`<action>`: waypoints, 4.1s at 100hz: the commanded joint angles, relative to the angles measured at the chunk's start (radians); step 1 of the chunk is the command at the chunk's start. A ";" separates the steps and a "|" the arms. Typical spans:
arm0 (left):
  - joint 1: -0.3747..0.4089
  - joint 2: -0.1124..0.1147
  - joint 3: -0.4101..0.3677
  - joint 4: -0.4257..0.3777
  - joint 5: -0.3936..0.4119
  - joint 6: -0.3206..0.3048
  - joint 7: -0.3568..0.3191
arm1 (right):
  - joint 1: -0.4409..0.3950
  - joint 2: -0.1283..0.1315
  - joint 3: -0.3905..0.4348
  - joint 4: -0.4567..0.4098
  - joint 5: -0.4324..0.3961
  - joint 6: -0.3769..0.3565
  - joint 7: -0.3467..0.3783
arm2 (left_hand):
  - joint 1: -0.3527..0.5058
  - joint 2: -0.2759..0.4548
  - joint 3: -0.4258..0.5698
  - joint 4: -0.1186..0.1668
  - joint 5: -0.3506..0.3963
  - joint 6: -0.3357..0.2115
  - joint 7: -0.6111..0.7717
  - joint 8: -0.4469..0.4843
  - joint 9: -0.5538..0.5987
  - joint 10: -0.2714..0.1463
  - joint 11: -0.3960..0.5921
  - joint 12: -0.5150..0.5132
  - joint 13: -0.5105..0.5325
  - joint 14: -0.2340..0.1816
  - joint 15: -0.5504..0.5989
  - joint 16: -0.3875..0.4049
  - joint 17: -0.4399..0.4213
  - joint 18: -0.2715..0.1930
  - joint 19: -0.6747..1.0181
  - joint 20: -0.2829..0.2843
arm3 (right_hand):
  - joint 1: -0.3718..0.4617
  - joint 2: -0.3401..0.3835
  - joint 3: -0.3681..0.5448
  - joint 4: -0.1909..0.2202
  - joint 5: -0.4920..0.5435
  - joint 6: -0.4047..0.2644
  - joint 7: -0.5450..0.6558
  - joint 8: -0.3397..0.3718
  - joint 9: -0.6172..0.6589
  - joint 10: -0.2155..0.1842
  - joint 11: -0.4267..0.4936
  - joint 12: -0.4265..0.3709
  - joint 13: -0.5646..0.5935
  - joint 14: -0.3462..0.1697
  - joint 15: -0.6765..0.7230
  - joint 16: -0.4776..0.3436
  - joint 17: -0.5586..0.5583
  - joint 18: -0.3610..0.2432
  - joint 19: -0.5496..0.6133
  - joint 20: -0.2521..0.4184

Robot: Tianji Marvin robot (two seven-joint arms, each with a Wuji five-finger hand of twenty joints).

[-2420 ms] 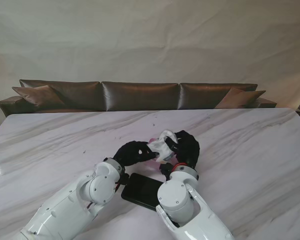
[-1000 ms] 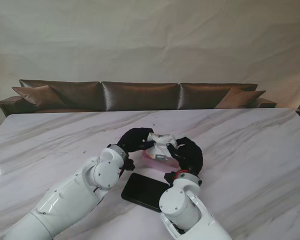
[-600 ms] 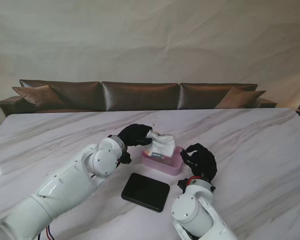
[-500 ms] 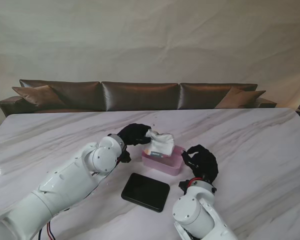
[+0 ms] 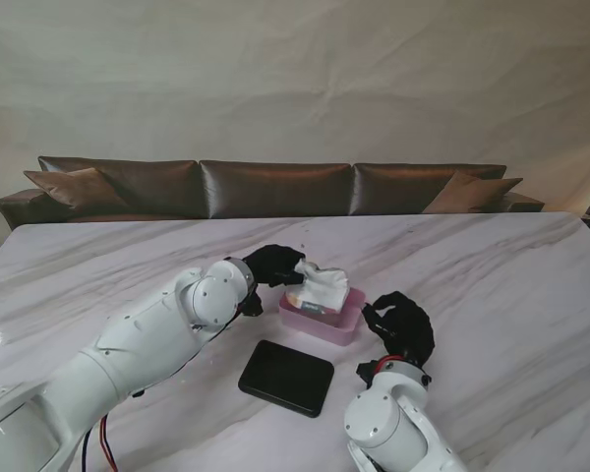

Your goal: Refill a tissue box and feed the first sheet

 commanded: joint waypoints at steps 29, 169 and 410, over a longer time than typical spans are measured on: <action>-0.035 -0.029 0.039 0.044 0.010 -0.010 -0.025 | -0.012 0.001 0.011 -0.009 0.011 -0.002 0.015 | -0.016 0.027 -0.055 0.034 0.045 -0.017 0.043 -0.141 0.029 0.000 0.026 -0.049 0.044 0.111 0.054 -0.021 0.075 -0.273 2.723 -0.009 | -0.011 0.011 -0.019 -0.004 -0.003 -0.015 0.007 -0.017 -0.020 -0.002 0.023 -0.016 -0.006 0.037 0.004 -0.006 -0.001 -0.063 0.004 0.018; -0.022 -0.001 0.058 0.008 0.147 0.031 0.036 | -0.036 0.043 0.026 -0.056 -0.039 0.000 0.127 | -0.055 0.018 -0.313 0.052 -0.254 0.188 -0.446 -0.408 -0.221 -0.074 -0.031 -0.159 0.026 0.006 0.019 0.026 0.075 -0.396 2.644 0.027 | 0.009 -0.034 0.006 -0.016 -0.014 -0.049 -0.003 -0.021 -0.109 -0.009 -0.061 -0.054 -0.144 0.042 -0.210 -0.074 -0.077 -0.045 -0.086 0.016; 0.600 0.138 -0.419 -0.515 0.265 0.137 0.142 | 0.298 0.281 -0.088 0.290 -0.446 -0.570 0.751 | -0.043 0.150 -0.337 0.069 -0.234 0.136 -0.442 -0.410 -0.375 0.032 -0.233 -0.332 -0.440 0.151 -0.358 -0.056 -0.446 -0.061 2.399 0.170 | 0.323 -0.476 0.361 -0.036 0.199 -0.209 -0.036 -0.006 -0.123 -0.240 -0.277 -0.304 -0.271 -0.253 -0.718 -0.396 -0.532 -0.093 -0.733 -0.264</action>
